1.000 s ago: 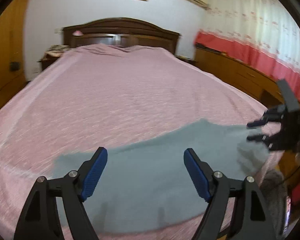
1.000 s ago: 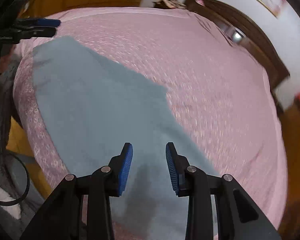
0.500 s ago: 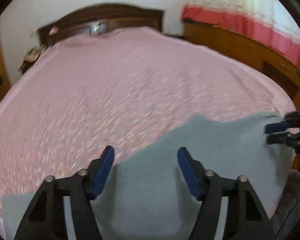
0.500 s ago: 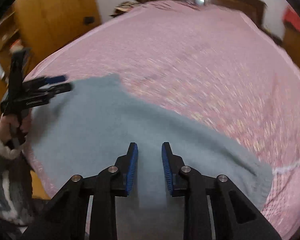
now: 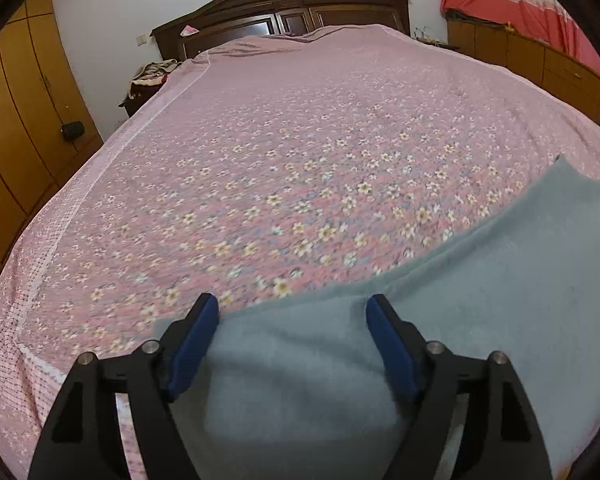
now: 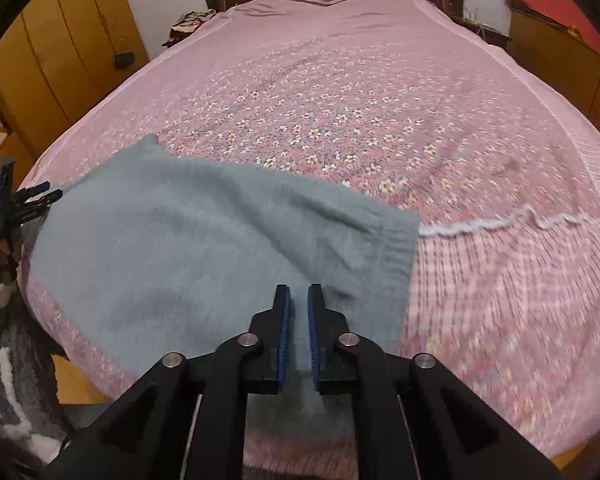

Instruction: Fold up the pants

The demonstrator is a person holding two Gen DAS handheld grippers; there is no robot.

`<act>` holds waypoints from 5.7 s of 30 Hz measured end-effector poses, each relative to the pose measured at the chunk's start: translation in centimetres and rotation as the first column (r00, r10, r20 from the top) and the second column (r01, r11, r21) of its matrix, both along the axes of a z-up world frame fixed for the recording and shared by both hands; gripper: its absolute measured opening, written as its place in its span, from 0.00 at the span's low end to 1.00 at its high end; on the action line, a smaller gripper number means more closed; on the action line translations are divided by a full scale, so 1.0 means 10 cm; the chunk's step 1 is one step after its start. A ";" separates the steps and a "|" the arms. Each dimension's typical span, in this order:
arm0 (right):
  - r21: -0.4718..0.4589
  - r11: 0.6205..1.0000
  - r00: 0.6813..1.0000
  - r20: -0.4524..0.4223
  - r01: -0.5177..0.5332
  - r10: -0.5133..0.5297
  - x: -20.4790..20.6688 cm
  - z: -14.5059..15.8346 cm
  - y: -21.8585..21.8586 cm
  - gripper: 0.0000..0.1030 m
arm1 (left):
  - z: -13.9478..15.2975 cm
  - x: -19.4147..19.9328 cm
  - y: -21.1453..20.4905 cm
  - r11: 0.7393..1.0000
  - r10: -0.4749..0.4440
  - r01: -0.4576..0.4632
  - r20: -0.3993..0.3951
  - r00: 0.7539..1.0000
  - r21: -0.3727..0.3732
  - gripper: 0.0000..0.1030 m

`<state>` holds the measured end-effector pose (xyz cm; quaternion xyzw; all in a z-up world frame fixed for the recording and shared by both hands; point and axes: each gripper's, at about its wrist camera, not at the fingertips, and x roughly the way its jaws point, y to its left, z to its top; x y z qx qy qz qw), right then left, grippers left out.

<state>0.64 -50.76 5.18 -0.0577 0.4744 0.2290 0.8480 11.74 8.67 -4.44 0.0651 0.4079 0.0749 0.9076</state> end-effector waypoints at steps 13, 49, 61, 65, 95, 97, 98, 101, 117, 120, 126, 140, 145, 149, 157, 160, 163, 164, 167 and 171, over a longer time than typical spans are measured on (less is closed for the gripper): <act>0.254 0.949 0.982 -0.025 0.189 -0.189 -0.64 -0.01 -0.56 0.57 | 0.27 -0.68 -0.50 0.998 -0.061 0.060 0.077 0.995 0.018 0.78; 0.708 0.577 0.903 -0.408 0.408 -0.139 -0.25 -0.77 -1.19 0.67 | -0.03 -0.90 -0.81 0.980 -0.121 0.116 -0.023 0.992 -0.163 0.78; 0.702 0.565 0.892 -0.426 0.433 -0.155 -0.41 -0.83 -1.27 0.24 | -0.02 -0.97 -0.77 0.977 -0.125 0.119 -0.025 0.992 -0.178 0.78; 0.705 0.563 0.895 -0.415 0.431 -0.166 -0.45 -0.82 -1.29 0.24 | -0.02 -1.00 -0.75 0.976 -0.126 0.119 -0.029 0.992 -0.182 0.78; 0.292 0.923 0.966 -0.011 0.250 -0.258 -0.44 0.89 0.02 0.19 | -0.01 -1.23 -0.44 0.966 -0.109 0.105 -0.002 0.994 -0.238 0.78; 0.256 0.941 0.973 0.017 0.220 -0.232 -0.42 0.99 0.19 0.18 | 0.01 -1.23 -0.42 0.962 -0.106 0.105 0.010 0.994 -0.250 0.78; 0.240 0.950 0.976 0.031 0.202 -0.216 -0.43 1.03 0.26 0.18 | 0.02 -1.24 -0.40 0.961 -0.105 0.105 0.016 0.994 -0.256 0.78; 0.169 0.974 0.984 0.075 0.148 -0.163 -0.44 1.19 0.54 0.18 | 0.10 -1.23 -0.30 0.955 -0.114 0.119 0.034 0.993 -0.272 0.78; -0.076 0.992 0.983 0.149 -0.097 0.107 -0.60 1.53 2.06 0.18 | 0.37 -0.93 0.58 0.915 -0.084 0.130 0.135 0.987 -0.381 0.78; -0.123 0.983 0.979 0.135 -0.136 0.152 -0.63 1.51 2.34 0.18 | 0.26 -0.98 0.69 0.918 -0.066 0.114 0.138 0.988 -0.379 0.78; -0.138 0.965 0.963 0.124 -0.221 0.238 -0.65 1.46 2.95 0.18 | 0.13 -1.13 0.93 0.884 0.022 0.033 0.114 0.993 -0.465 0.78; -0.145 0.907 0.915 0.031 -0.394 0.402 -0.84 0.88 4.24 0.18 | 0.13 -1.52 1.37 0.826 0.091 -0.006 0.123 0.988 -0.564 0.81; -0.156 0.887 0.890 0.074 -0.434 0.449 -1.06 0.80 4.52 0.18 | 0.11 -1.55 1.45 0.818 0.109 -0.030 0.104 0.989 -0.575 0.82; -0.232 0.848 0.849 0.129 -0.476 0.512 -1.29 0.70 4.75 0.18 | 0.12 -1.62 1.58 0.818 0.191 -0.096 0.110 0.976 -0.567 0.82; -0.203 0.855 0.826 0.229 -0.478 0.516 -1.51 0.76 4.93 0.18 | 0.06 -1.79 1.85 0.736 0.244 -0.124 0.090 0.966 -0.665 0.82; -0.207 0.826 0.787 0.254 -0.524 0.562 -1.65 0.79 5.07 0.18 | 0.07 -1.83 1.89 0.733 0.246 -0.124 0.092 0.965 -0.669 0.82; -0.254 0.789 0.762 0.217 -0.559 0.610 -1.74 0.59 5.24 0.18 | 0.07 -1.85 1.93 0.724 0.249 -0.125 0.088 0.965 -0.679 0.82; -0.263 0.783 0.760 0.203 -0.564 0.617 -1.75 0.51 5.28 0.18 | 0.07 -1.84 1.92 0.719 0.250 -0.125 0.086 0.964 -0.684 0.82; -0.273 0.772 0.759 0.177 -0.574 0.627 -1.76 0.30 5.36 0.18 | 0.07 -1.82 1.95 0.706 0.252 -0.123 0.085 0.964 -0.698 0.82; -0.286 0.759 0.753 0.154 -0.585 0.639 -1.76 0.16 5.42 0.18 | 0.05 -1.87 1.99 0.698 0.253 -0.120 0.085 0.964 -0.706 0.82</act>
